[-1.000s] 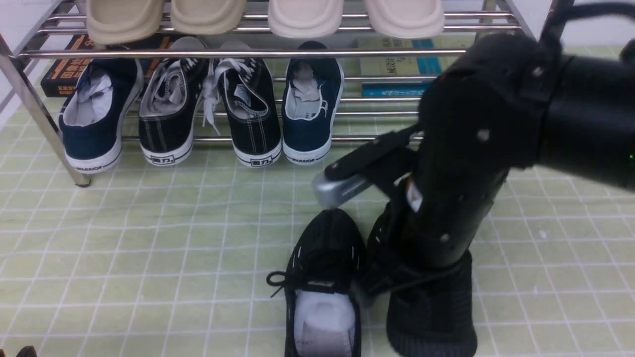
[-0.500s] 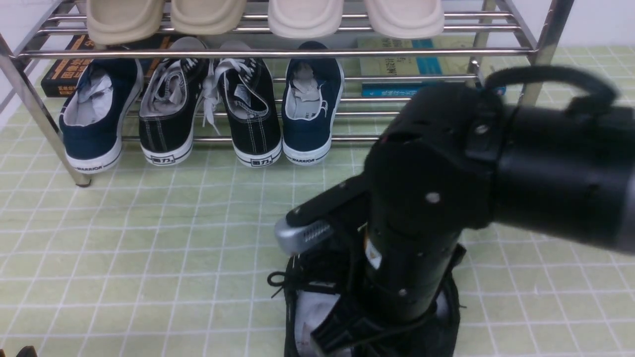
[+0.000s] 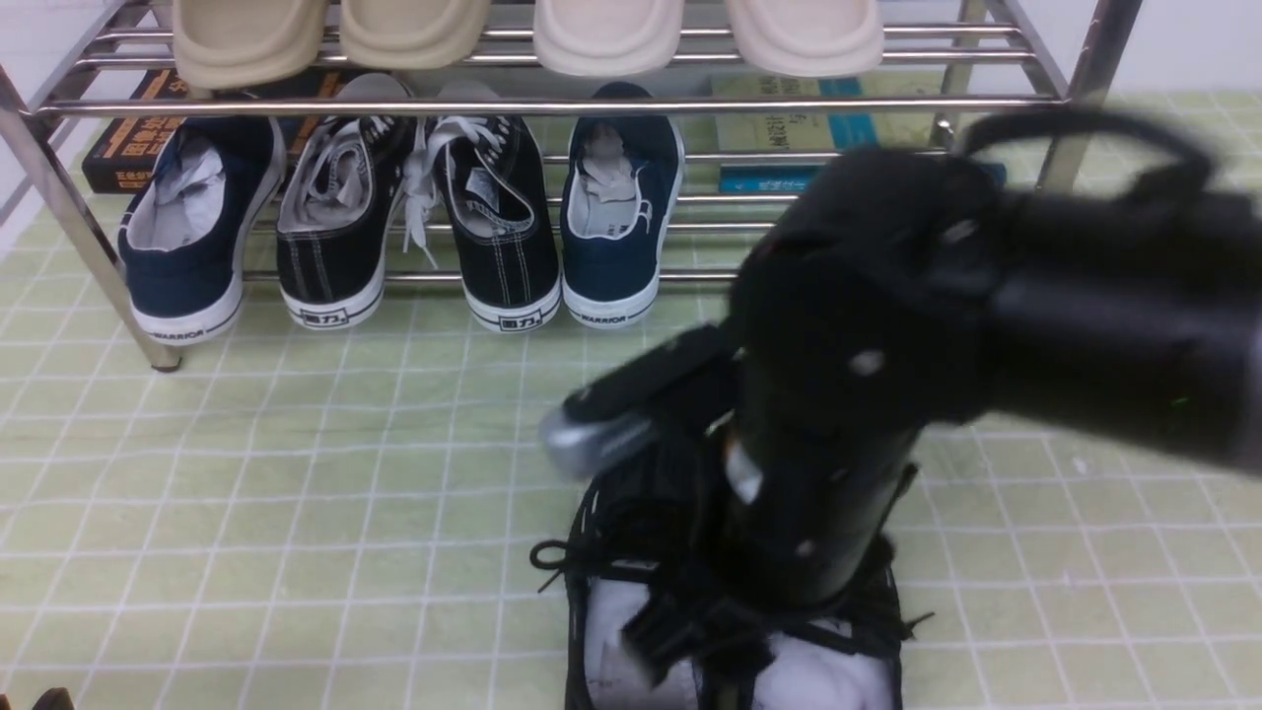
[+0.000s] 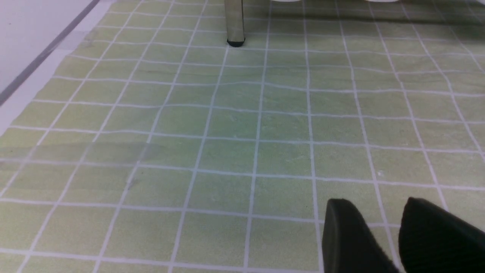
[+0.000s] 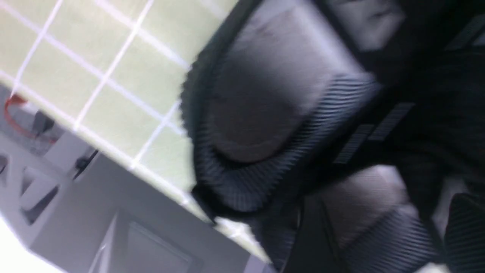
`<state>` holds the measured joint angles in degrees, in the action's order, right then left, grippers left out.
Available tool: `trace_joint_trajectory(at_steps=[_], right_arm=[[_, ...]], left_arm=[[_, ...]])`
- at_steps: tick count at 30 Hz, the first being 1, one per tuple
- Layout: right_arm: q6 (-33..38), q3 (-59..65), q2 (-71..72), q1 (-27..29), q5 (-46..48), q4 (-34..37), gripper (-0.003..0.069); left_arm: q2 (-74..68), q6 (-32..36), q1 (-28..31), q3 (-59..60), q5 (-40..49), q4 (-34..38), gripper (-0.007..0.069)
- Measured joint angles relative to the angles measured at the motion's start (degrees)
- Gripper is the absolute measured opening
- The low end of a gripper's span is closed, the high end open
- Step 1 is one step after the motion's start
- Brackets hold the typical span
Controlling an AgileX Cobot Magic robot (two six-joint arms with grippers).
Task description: Take the shoes off the shelf with your hand from the green coffee tablecloth.
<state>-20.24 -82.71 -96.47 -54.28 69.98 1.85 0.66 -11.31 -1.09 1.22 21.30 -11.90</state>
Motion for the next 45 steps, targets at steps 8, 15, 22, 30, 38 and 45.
trace_joint_trajectory(at_steps=[8,15,22,30,38,45], right_arm=[[0.36,0.0,8.95,3.75,0.33,-5.34,0.034],[3.04,0.35,21.35,7.99,1.18,-8.32,0.0022],[1.77,10.96,39.61,8.54,0.21,-12.06,-0.0015],[-3.33,36.32,58.39,8.54,-22.3,-12.8,-0.0015],[-5.58,52.62,65.51,8.54,-42.55,-12.75,-0.001],[-5.58,53.16,65.56,8.54,-44.05,-12.8,-0.0007]], left_arm=[[0.0,0.0,0.0,0.0,0.0,0.0,0.0242],[0.0,0.0,0.0,0.0,0.0,-0.05,0.0242],[0.0,0.0,0.0,0.0,0.0,-0.05,0.0242],[0.0,0.0,0.0,0.0,0.0,-0.05,0.0242],[0.0,0.0,0.0,0.0,0.0,-0.05,0.0242],[0.0,0.0,0.0,0.0,0.0,-0.05,0.0242]])
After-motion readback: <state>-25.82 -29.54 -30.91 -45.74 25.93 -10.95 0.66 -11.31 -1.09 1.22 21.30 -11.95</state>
